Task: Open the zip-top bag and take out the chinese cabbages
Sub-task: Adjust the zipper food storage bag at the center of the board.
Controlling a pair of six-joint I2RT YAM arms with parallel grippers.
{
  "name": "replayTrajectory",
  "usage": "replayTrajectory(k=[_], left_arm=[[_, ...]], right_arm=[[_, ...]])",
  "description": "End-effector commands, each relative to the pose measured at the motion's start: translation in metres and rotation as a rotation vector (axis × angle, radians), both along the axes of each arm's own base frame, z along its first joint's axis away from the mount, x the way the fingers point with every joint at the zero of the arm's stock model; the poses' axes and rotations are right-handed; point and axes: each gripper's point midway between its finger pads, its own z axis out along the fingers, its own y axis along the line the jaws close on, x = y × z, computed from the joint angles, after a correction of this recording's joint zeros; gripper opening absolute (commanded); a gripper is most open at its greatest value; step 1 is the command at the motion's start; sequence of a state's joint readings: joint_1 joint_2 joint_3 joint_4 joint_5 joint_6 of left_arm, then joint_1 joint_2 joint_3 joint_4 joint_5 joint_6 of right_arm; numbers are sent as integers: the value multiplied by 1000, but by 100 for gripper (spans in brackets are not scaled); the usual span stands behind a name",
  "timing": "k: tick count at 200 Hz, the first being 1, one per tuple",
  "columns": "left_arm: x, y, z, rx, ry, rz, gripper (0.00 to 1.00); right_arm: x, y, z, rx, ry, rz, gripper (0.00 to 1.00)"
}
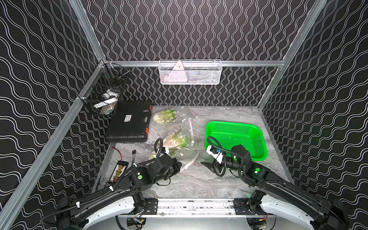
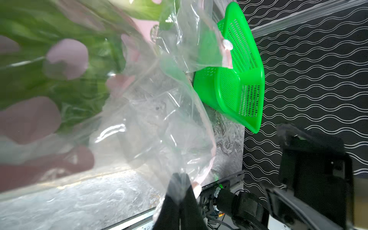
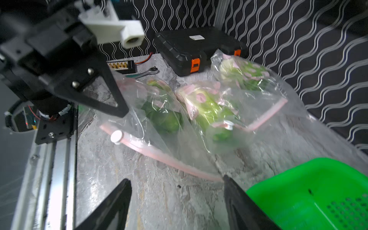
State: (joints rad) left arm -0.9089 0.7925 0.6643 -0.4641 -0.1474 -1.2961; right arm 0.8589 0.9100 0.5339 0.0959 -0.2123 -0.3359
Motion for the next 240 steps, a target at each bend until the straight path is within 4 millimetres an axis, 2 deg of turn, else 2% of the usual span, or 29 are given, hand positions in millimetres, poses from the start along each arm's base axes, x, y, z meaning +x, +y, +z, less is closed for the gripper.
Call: replayTrajectory(k=[1,37,69,100,123,163,201,219,240], left_arm=[[-11,15,-8,126,36,-79,0],[-8,6,-1,75,45,-113,0],[-6,2,1,48,53,-129,0],[-4,2,9,39,41,-139,0],[-2,3,15,49,32,-140,0],[0,7,17,55,32,-134,0],[0,5,15,35,40,-137,0],[-1,3,13,26,51,-144,0],[-1,1,13,17,54,-149,0]], right_arm=[[1,26,34,69,-316,6,77],[-12,52,17,28,-437,5,77],[-8,58,10,37,-428,-10,76],[-6,64,2,18,-416,-5,70],[-8,64,1,29,-413,3,63],[-16,55,7,32,-406,21,61],[-14,54,-13,-62,-433,37,60],[-15,58,-14,-53,-418,47,54],[-15,62,-17,-43,-403,50,52]])
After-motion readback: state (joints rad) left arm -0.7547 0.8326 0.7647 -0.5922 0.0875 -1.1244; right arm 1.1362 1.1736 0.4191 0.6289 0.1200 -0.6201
